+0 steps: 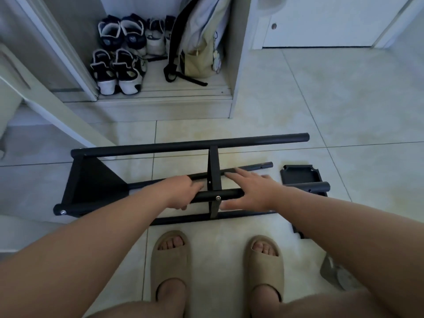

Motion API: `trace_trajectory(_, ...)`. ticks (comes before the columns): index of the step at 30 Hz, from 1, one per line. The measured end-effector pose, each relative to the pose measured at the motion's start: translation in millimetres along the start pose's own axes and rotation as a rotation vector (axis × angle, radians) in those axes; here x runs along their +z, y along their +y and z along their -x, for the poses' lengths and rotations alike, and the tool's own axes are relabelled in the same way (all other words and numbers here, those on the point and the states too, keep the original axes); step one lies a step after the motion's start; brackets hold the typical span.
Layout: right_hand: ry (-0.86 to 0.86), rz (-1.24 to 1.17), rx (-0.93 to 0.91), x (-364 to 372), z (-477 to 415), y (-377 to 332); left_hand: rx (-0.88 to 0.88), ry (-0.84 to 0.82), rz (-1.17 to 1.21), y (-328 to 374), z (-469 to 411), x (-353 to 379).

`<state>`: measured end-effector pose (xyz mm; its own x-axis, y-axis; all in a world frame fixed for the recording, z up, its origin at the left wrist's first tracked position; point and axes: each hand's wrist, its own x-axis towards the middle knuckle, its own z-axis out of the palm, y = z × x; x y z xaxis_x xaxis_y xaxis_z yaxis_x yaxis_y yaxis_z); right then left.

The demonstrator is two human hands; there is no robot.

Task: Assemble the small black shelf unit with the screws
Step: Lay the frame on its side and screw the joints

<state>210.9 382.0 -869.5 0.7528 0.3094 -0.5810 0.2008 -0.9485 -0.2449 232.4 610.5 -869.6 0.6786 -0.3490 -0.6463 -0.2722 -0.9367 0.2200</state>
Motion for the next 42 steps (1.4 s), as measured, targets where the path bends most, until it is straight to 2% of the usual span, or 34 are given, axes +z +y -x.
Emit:
trace_trajectory(3, -0.035, 0.126, 0.015, 0, 23, 5, -0.079, -0.071, 0.118, 1, 21, -8)
trace_trajectory(6, 0.033, 0.136, 0.088, -10, 43, 7, -0.122, -0.042, -0.056, 12, 37, 0)
trace_trajectory(8, 0.049, 0.152, 0.149, -20, 53, 5, -0.134, 0.025, -0.173, 18, 47, 10)
trace_trajectory(12, 0.054, 0.094, 0.164, -30, 65, -1, -0.147, 0.205, -0.171, 16, 60, 7)
trace_trajectory(15, 0.144, 0.079, 0.151, -31, 67, 1, -0.156, 0.413, -0.189, 15, 63, 1)
trace_trajectory(20, 0.356, 0.145, 0.177, -19, 57, 3, -0.184, 0.572, -0.161, 8, 57, 10)
trace_trajectory(24, 0.509, 0.154, 0.246, -12, 32, 7, -0.19, 0.667, -0.113, -1, 34, 12)
trace_trajectory(33, 0.675, 0.133, 0.292, -13, -78, 37, -0.231, 0.823, -0.154, -38, -74, -7)
trace_trajectory(42, 0.668, -0.081, 0.295, -19, -206, 62, -0.272, 0.764, -0.09, -88, -187, -18)
